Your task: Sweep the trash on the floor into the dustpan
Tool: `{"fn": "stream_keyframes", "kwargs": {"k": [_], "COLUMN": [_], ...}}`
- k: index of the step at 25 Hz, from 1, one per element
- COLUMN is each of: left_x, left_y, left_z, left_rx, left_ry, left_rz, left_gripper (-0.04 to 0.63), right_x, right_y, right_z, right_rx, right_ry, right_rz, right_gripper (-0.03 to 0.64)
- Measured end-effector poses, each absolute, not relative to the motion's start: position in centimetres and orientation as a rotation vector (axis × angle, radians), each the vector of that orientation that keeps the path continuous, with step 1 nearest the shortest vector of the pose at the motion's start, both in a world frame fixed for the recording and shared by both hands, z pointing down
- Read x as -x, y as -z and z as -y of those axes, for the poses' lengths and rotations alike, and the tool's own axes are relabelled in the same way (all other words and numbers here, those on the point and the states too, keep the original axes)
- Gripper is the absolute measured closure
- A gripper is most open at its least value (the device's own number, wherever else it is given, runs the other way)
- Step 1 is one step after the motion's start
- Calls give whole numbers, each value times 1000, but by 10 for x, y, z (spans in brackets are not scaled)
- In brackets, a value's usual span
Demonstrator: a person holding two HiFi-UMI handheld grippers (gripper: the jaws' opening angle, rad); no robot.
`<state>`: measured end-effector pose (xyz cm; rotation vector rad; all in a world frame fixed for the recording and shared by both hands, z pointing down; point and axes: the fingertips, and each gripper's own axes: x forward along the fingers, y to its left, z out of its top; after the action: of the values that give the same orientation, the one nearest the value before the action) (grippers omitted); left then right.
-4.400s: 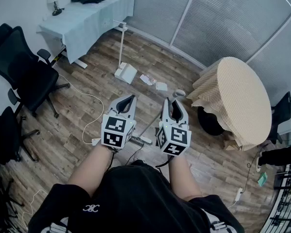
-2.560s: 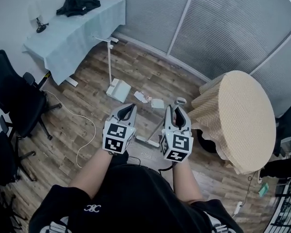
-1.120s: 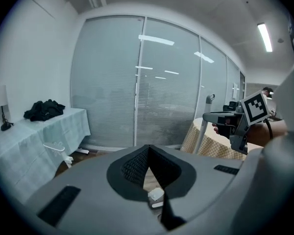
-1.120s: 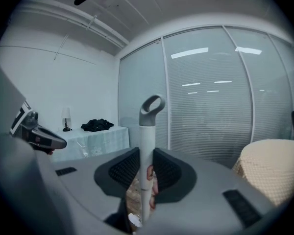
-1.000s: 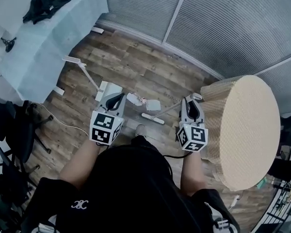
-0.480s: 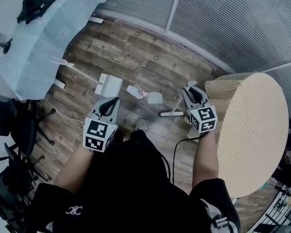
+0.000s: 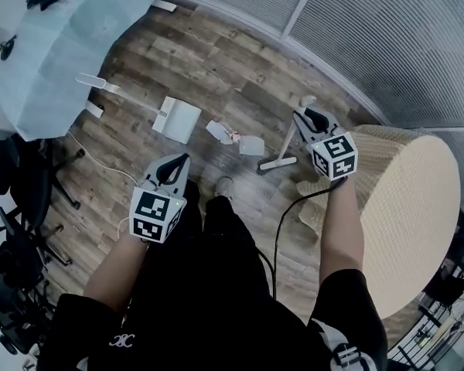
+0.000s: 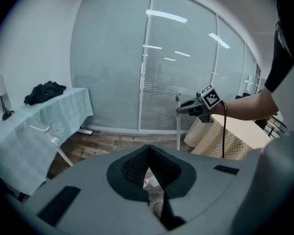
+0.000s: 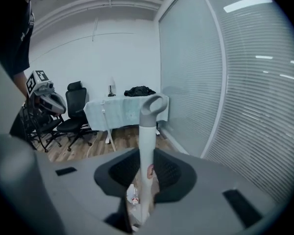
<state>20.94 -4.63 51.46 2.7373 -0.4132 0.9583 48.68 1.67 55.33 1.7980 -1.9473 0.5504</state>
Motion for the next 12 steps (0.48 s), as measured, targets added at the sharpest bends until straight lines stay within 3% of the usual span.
{"fn": "stream_keyframes", "kwargs": {"k": [6, 12], "left_x": [-172, -130], "left_y": [-525, -546], "left_z": [77, 106], "left_rx": [-2673, -2580], "left_ry": [-936, -955], "left_rz": [522, 621], "left_gripper": [601, 601], "right_x": [-479, -415], "right_y": [-575, -592], "right_z": [53, 116], "right_rx": [-1709, -1370], "right_ry": [-564, -556], "right_rz": [1973, 2136], "right_gripper": [522, 522]}}
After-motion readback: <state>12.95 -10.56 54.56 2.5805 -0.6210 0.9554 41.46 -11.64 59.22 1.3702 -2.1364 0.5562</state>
